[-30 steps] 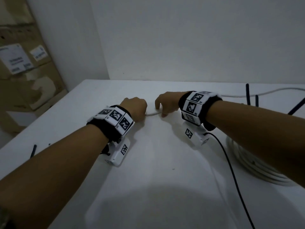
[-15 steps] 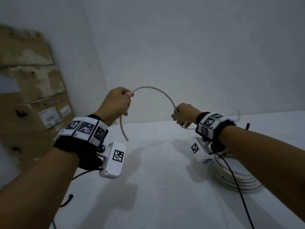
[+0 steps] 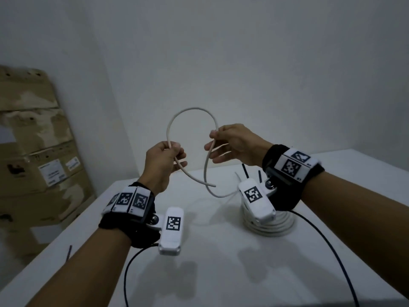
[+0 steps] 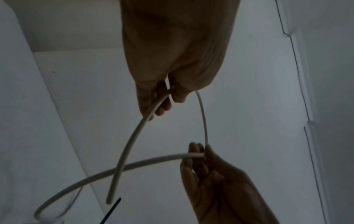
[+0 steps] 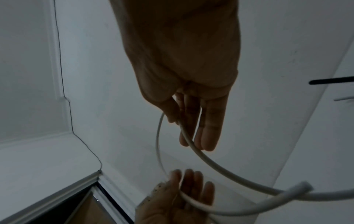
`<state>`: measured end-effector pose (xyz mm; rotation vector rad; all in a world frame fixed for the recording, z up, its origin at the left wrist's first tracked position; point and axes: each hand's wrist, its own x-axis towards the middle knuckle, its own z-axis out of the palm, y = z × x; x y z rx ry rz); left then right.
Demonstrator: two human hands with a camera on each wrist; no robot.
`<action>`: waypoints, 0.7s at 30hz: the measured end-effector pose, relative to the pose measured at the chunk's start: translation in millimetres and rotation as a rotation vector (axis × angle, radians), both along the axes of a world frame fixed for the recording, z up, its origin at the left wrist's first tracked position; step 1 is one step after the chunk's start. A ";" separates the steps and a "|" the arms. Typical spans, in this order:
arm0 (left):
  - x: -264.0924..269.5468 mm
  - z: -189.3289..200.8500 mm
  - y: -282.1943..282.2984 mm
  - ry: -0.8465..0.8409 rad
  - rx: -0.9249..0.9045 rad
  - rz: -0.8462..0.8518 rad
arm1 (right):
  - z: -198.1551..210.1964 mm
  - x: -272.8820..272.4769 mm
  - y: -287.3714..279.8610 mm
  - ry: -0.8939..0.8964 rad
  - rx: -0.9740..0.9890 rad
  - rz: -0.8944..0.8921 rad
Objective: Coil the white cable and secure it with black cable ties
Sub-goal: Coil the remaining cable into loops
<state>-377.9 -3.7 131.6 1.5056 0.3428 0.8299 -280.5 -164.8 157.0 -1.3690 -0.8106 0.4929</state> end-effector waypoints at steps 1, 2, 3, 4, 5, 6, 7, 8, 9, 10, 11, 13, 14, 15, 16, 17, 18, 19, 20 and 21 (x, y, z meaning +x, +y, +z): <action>0.2 -5.0 -7.2 0.033 0.047 0.030 | -0.8 -5.0 -6.7 0.031 0.019 -0.002; -0.1 -10.4 -14.6 0.066 0.098 0.052 | -1.5 -9.9 -13.4 0.060 0.043 -0.007; -0.6 -16.0 -22.6 0.091 0.136 0.058 | -2.6 -14.5 -19.7 0.088 0.070 -0.011; -1.8 -21.8 -31.4 0.103 0.148 0.050 | -4.2 -18.9 -26.1 0.114 0.100 -0.015; -3.1 -27.0 -40.0 0.109 0.143 0.032 | -6.6 -22.9 -32.6 0.135 0.129 -0.022; -4.1 -32.4 -47.9 0.111 0.126 0.012 | -10.2 -26.3 -39.1 0.150 0.150 -0.031; -5.2 -37.5 -55.2 0.109 0.094 -0.011 | -15.2 -29.2 -45.7 0.155 0.159 -0.043; -6.6 -41.3 -62.4 0.101 0.053 -0.039 | -21.3 -31.2 -52.3 0.152 0.156 -0.057; -8.5 -44.7 -68.5 0.094 0.015 -0.069 | -28.4 -32.4 -58.3 0.147 0.146 -0.072; -9.9 -48.2 -73.9 0.092 -0.004 -0.096 | -36.3 -33.2 -64.1 0.148 0.135 -0.086; -11.2 -51.1 -79.4 0.093 0.005 -0.120 | -44.2 -33.6 -69.2 0.159 0.129 -0.095; -14.9 -53.7 -88.5 0.098 0.067 -0.184 | -56.8 -32.7 -77.5 0.198 0.139 -0.108; -16.7 -54.6 -91.5 0.109 0.101 -0.227 | -60.4 -31.6 -80.8 0.217 0.151 -0.116; -17.4 -55.4 -92.8 0.127 0.127 -0.283 | -61.9 -29.9 -83.7 0.237 0.162 -0.127; -18.6 -56.2 -92.6 0.149 0.147 -0.346 | -62.1 -27.8 -86.0 0.259 0.174 -0.141; -19.9 -56.5 -91.8 0.169 0.173 -0.413 | -60.9 -25.2 -88.2 0.284 0.187 -0.152; -20.5 -57.4 -90.2 0.196 0.224 -0.471 | -59.3 -22.3 -90.1 0.311 0.200 -0.158; -20.6 -59.0 -88.8 0.227 0.312 -0.499 | -57.5 -19.4 -91.7 0.334 0.209 -0.159; -20.5 -60.1 -87.9 0.259 0.442 -0.480 | -55.7 -17.0 -92.7 0.350 0.213 -0.153; -20.2 -61.9 -87.0 0.277 0.585 -0.428 | -54.2 -14.9 -93.6 0.359 0.213 -0.142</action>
